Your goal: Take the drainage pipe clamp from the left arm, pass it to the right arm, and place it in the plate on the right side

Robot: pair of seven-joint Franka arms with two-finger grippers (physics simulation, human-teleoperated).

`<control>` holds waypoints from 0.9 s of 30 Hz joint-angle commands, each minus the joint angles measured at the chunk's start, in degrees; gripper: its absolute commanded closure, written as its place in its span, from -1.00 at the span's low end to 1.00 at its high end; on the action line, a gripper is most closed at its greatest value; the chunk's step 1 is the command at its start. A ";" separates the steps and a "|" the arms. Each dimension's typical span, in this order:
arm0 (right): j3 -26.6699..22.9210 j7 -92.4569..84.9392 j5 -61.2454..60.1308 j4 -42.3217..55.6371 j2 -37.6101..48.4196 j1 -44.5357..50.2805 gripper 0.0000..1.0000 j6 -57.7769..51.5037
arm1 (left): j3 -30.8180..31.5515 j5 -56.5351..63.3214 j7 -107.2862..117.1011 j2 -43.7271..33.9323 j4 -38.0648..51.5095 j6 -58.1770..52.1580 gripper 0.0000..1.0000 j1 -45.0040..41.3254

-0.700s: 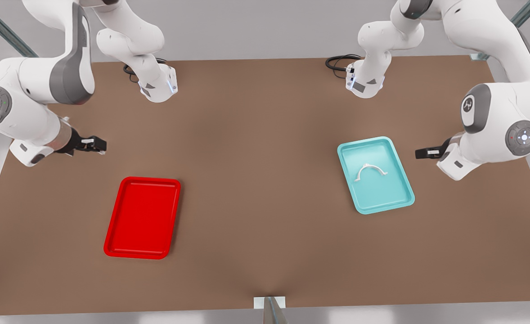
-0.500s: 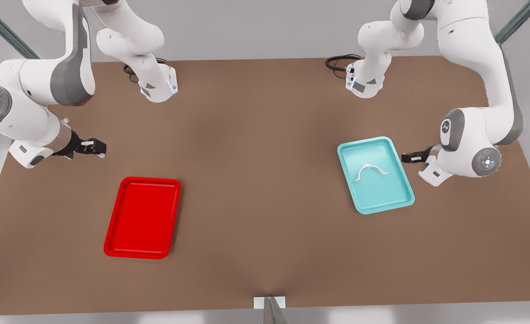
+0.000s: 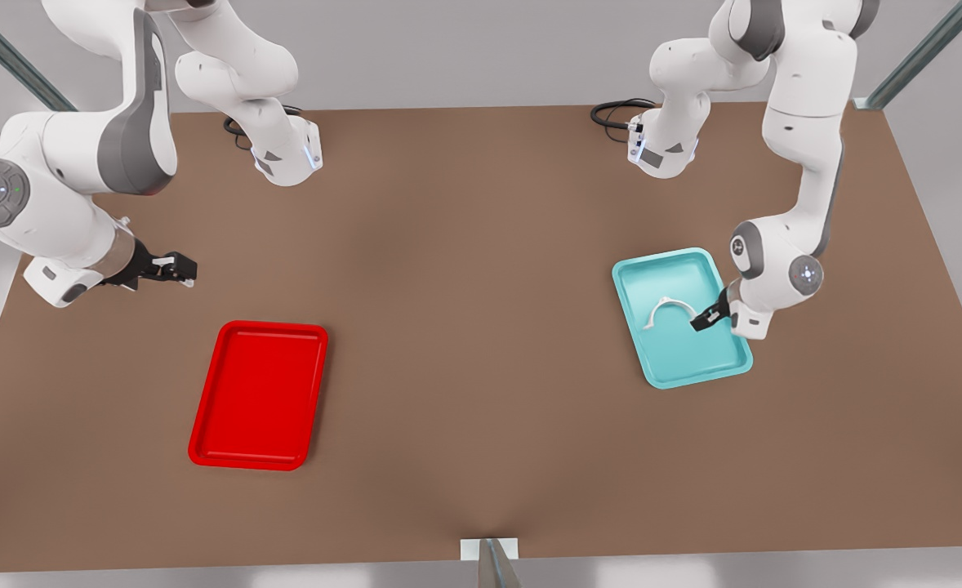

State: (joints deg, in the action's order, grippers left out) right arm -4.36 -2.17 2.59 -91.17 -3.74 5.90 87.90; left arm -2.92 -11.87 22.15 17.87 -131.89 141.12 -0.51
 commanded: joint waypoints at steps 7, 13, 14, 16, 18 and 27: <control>-0.03 -0.56 -0.04 -0.50 -0.22 0.08 -1.00 0.08 | 0.02 1.77 25.22 2.08 -1.97 6.10 -1.00 -1.87; -0.03 -0.56 -0.04 -0.94 -0.22 0.08 -1.00 0.08 | 0.02 1.85 25.22 3.75 -1.88 6.01 -0.07 -1.78; -0.03 -0.56 -0.04 -0.94 -0.22 0.08 -1.00 0.08 | -0.07 1.85 25.22 3.66 -1.88 5.92 -0.07 -1.78; -0.03 -0.56 -0.04 -1.30 -0.04 0.08 -1.00 0.08 | -0.07 1.85 25.04 3.75 -1.88 6.01 -0.07 -1.78; -0.03 -0.56 -0.04 -1.38 -0.04 0.08 -1.00 0.08 | -0.07 1.85 24.96 3.75 -1.88 5.92 -0.09 -1.78; -0.03 -0.56 -0.04 -1.47 -0.31 0.08 -1.00 0.08 | -0.07 1.85 22.93 2.52 -1.79 3.46 -0.09 -1.69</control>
State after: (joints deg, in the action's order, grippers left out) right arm -4.36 -2.59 2.58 -92.64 -4.09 5.98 88.00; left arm -2.98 -10.09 40.52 20.41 -133.66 145.31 -2.20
